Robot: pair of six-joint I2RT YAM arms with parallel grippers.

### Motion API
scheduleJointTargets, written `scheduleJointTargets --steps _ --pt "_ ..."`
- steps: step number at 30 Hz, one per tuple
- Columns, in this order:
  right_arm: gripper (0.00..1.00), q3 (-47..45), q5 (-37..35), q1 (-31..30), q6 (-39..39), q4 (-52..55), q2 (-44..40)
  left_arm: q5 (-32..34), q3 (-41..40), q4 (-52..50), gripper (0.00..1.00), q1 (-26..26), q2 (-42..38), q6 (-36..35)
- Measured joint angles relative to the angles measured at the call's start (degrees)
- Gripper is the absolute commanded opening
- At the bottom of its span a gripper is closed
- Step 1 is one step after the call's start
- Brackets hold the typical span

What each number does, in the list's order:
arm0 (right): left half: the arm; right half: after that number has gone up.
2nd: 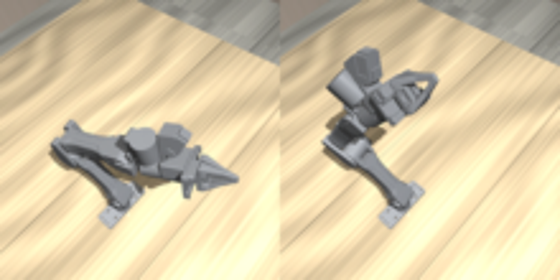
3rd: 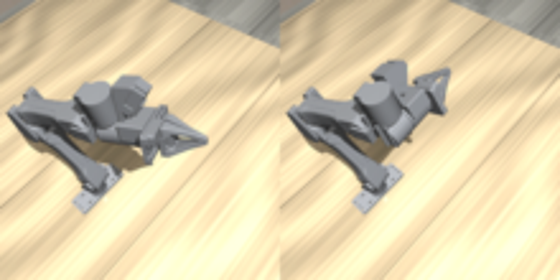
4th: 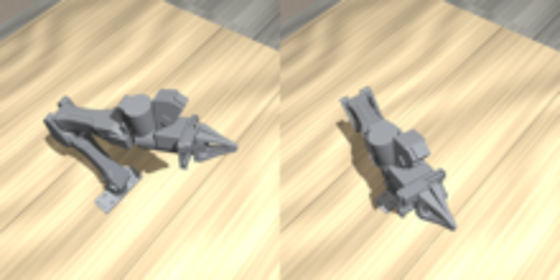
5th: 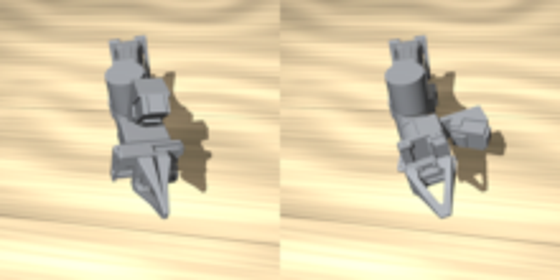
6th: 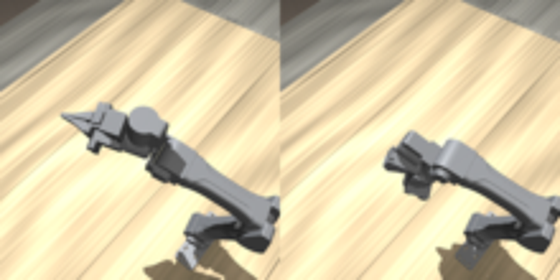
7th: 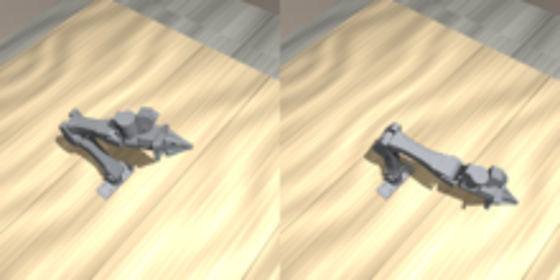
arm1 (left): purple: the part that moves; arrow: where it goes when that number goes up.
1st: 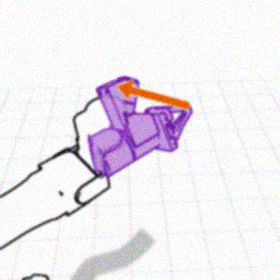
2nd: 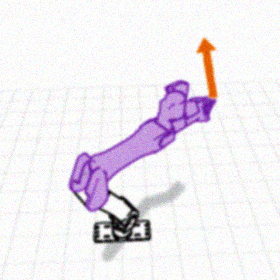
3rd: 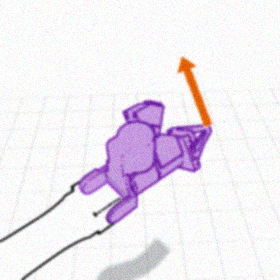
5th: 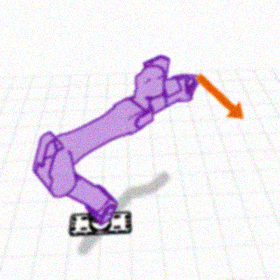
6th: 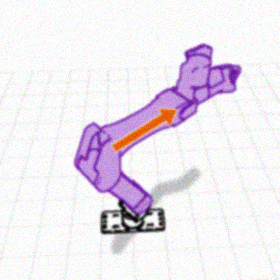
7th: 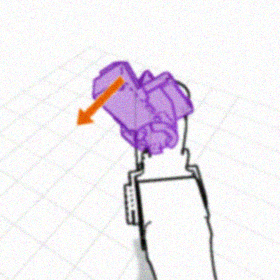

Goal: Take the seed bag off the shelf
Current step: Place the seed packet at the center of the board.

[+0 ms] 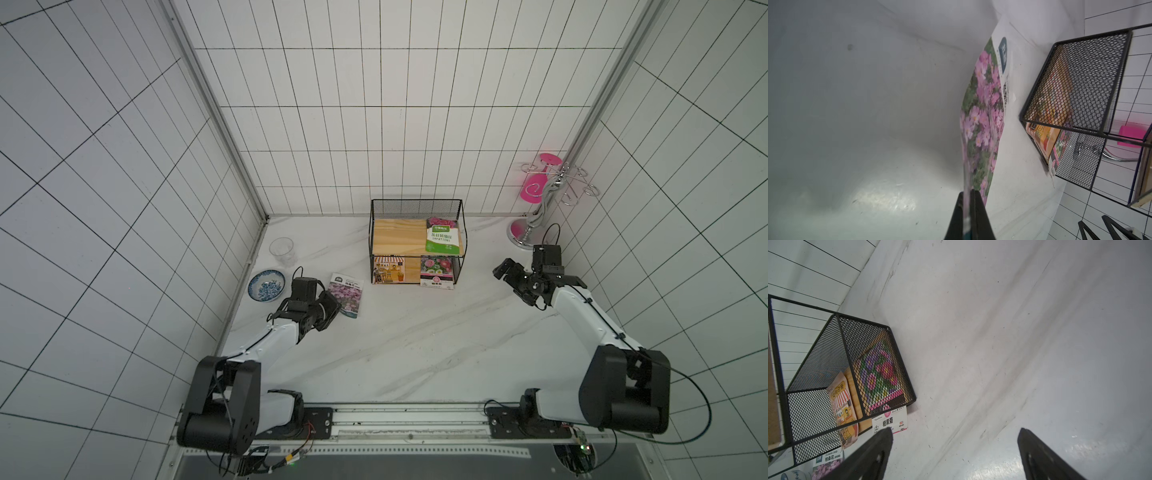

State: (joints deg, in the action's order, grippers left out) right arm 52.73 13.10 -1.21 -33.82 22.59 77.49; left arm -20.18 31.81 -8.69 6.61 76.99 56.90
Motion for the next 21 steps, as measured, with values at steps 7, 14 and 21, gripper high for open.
scheduleJointTargets --steps 7,14,21 --pt "0.99 -0.09 -0.04 -0.04 -0.02 0.02 -2.78 -0.15 3.61 -1.38 0.27 -1.22 4.0 -1.9" --pt "0.99 -0.11 0.31 -0.11 0.0 0.76 -5.16 1.4 6.8 -7.72 0.76 -1.68 3.98 -4.17" --pt "0.99 -0.11 1.29 -1.18 -0.11 4.57 -7.43 4.0 8.09 -16.55 0.96 -3.04 2.86 -4.9"
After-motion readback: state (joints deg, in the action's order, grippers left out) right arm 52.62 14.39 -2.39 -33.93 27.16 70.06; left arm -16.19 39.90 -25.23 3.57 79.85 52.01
